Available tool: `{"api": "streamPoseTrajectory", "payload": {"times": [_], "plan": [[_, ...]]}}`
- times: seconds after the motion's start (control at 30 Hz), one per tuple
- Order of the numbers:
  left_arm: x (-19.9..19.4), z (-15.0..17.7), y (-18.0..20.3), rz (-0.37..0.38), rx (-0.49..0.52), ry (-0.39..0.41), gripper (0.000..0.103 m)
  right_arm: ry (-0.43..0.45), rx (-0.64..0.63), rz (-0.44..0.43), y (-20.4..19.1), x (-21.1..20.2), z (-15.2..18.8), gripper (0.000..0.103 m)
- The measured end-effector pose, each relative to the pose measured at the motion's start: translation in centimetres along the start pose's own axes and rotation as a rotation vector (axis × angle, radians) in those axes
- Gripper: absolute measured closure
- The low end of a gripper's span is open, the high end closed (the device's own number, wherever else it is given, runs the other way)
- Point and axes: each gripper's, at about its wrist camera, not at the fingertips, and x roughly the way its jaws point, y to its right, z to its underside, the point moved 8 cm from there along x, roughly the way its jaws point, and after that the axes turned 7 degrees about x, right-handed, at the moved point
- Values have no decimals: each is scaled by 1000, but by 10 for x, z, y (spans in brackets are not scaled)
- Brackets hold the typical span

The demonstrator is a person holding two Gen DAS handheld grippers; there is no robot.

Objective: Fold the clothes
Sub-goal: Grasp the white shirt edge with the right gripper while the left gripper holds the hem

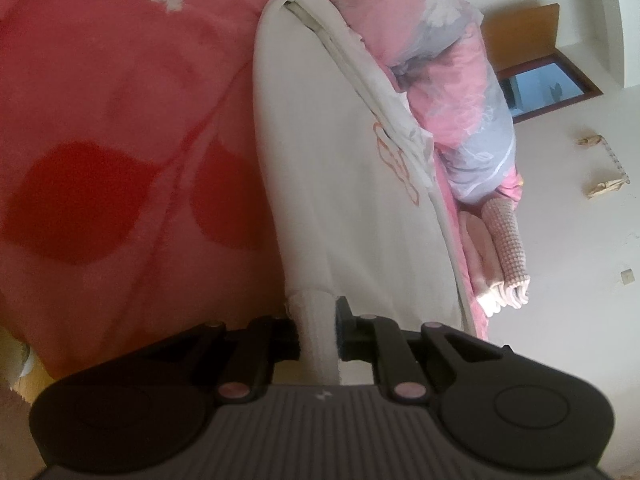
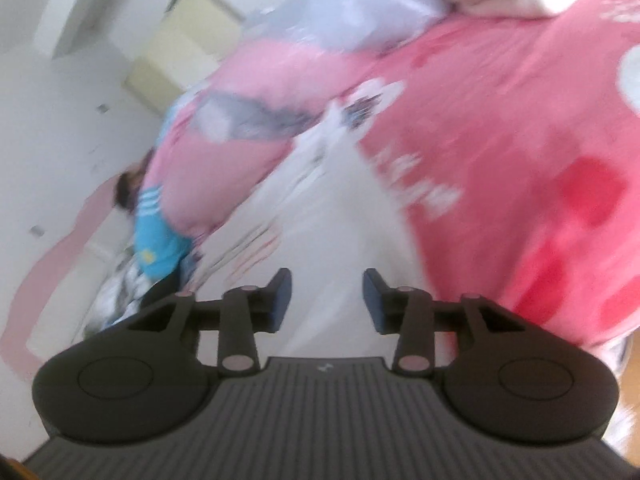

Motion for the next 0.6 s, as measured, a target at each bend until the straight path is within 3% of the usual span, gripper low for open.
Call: {"api": "streamPoseTrajectory", "payload": {"times": [0.27, 0.37, 0.5, 0.6], "plan": [[3, -2, -2, -10, -19, 2, 91, -104, 145, -18, 91, 22, -49, 62], [4, -3, -2, -11, -20, 0, 91, -123, 177, -72, 91, 28, -53, 62], [6, -4, -2, -12, -23, -3, 91, -163, 203, -114, 64, 46, -26, 63], [7, -4, 0, -17, -4, 0, 91, -186, 220, -142, 46, 56, -3, 70]]}}
